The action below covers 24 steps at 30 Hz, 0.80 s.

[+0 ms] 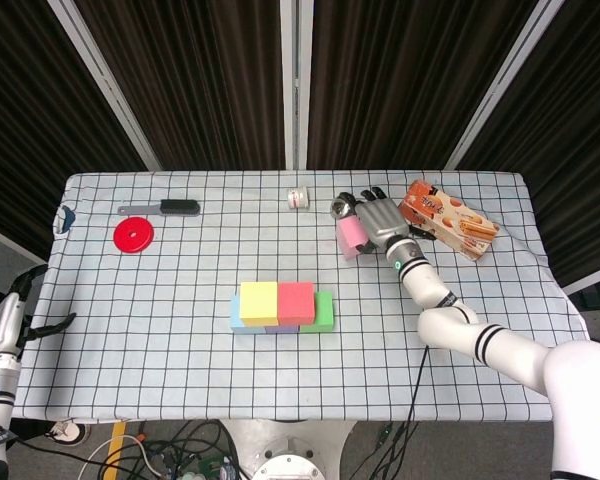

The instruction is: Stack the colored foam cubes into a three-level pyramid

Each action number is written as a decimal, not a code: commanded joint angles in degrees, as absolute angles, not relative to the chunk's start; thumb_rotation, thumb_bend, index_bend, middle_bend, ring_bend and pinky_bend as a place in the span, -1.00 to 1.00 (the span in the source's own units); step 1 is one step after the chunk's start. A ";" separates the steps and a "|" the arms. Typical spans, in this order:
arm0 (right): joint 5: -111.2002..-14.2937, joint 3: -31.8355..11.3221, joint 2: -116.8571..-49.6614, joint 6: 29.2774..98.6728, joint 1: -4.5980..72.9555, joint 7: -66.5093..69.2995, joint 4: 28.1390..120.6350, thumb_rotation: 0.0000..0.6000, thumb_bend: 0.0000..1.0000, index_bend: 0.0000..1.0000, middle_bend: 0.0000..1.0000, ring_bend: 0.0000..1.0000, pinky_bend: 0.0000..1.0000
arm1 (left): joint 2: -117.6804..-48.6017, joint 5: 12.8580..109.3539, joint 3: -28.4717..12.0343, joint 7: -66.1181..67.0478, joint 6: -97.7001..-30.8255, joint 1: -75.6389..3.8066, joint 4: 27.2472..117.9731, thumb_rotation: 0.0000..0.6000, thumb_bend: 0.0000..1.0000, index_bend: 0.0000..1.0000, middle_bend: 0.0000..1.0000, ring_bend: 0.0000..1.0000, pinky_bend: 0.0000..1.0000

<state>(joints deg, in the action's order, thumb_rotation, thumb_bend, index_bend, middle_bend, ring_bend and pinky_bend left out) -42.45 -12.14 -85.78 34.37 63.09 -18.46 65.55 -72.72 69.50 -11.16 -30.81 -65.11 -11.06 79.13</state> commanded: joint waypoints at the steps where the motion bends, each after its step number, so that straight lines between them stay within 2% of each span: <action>1: -36.98 -11.73 -80.48 38.80 62.77 -22.84 74.96 1.00 -0.63 -1.00 0.24 -0.80 -1.00 | -72.71 69.59 -11.13 -30.69 -65.14 -11.09 79.33 1.00 -0.68 -0.74 -0.77 -0.98 -0.85; 6: -19.90 -7.94 -75.72 46.63 66.00 -34.04 88.14 1.00 -0.67 -1.00 0.25 -0.80 -1.00 | -72.85 69.79 -11.03 -30.59 -65.10 -11.21 79.60 1.00 -0.68 -0.74 -0.77 -0.98 -0.85; 9: -12.32 -7.48 -75.45 51.81 67.69 -37.64 93.26 1.00 -0.68 -1.00 0.25 -0.80 -1.00 | -72.89 70.02 -10.94 -30.58 -65.07 -11.30 79.64 1.00 -0.68 -0.74 -0.77 -0.98 -0.85; 17: -5.85 -7.13 -77.27 56.80 68.71 -41.04 96.15 1.00 -0.68 -1.00 0.25 -0.80 -1.00 | -72.92 70.12 -10.71 -30.53 -64.84 -11.38 79.64 1.00 -0.68 -0.74 -0.77 -0.98 -0.85; 22: -4.77 -8.07 -78.58 55.93 67.58 -39.44 95.44 1.00 -0.72 -1.00 -0.01 -0.84 -1.00 | -72.85 70.17 -10.64 -30.48 -64.73 -11.45 79.64 1.00 -0.68 -0.74 -0.77 -0.98 -0.85; 24: -3.68 -8.08 -77.70 53.40 67.42 -39.53 95.83 1.00 -0.77 -1.00 -0.24 -0.95 -1.00 | -72.82 70.15 -10.68 -30.61 -64.80 -11.42 79.71 1.00 -0.68 -0.74 -0.77 -0.99 -0.85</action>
<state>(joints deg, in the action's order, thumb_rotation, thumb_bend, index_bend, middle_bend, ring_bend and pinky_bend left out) -4.55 -7.95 -78.25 55.12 67.66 -39.56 95.64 -72.82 70.15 -10.68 -30.61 -64.79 -11.43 79.70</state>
